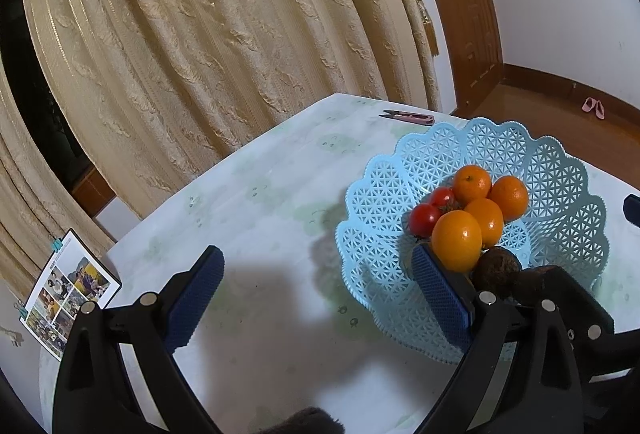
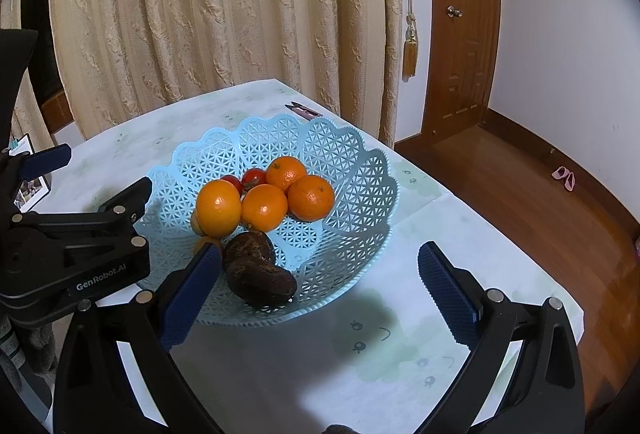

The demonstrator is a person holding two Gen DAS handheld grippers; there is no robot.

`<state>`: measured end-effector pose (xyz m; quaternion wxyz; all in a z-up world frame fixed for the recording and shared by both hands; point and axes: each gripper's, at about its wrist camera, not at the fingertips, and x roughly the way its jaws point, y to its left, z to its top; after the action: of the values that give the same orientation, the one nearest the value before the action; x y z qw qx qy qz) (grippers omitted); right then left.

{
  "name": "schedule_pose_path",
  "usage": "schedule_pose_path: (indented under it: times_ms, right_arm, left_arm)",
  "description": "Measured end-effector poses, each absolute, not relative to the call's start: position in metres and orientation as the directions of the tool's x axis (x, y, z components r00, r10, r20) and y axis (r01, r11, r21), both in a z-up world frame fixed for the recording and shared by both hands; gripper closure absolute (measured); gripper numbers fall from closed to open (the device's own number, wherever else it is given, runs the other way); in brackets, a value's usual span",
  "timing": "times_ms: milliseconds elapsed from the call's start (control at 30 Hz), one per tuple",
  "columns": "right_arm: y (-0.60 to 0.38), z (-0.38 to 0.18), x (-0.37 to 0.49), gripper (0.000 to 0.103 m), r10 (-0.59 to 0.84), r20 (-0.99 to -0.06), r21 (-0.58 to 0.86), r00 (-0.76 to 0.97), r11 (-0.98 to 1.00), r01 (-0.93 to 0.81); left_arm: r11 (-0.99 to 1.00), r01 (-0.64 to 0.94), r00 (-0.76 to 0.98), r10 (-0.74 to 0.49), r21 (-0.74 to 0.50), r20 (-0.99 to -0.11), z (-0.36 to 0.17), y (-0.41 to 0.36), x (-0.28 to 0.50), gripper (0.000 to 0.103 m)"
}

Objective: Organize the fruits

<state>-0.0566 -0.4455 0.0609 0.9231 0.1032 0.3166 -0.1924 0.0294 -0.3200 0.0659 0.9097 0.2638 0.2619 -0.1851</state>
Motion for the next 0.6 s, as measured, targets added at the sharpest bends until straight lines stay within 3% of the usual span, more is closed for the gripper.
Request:
schedule_pose_path:
  times_ms: [600]
  right_arm:
    - [-0.4497, 0.0559, -0.0583, 0.003, -0.292, -0.63, 0.078, 0.719, 0.898, 0.433]
  left_arm:
    - [0.783, 0.486, 0.79, -0.204, 0.388, -0.578, 0.0652, -0.3282, 0.0298, 0.009]
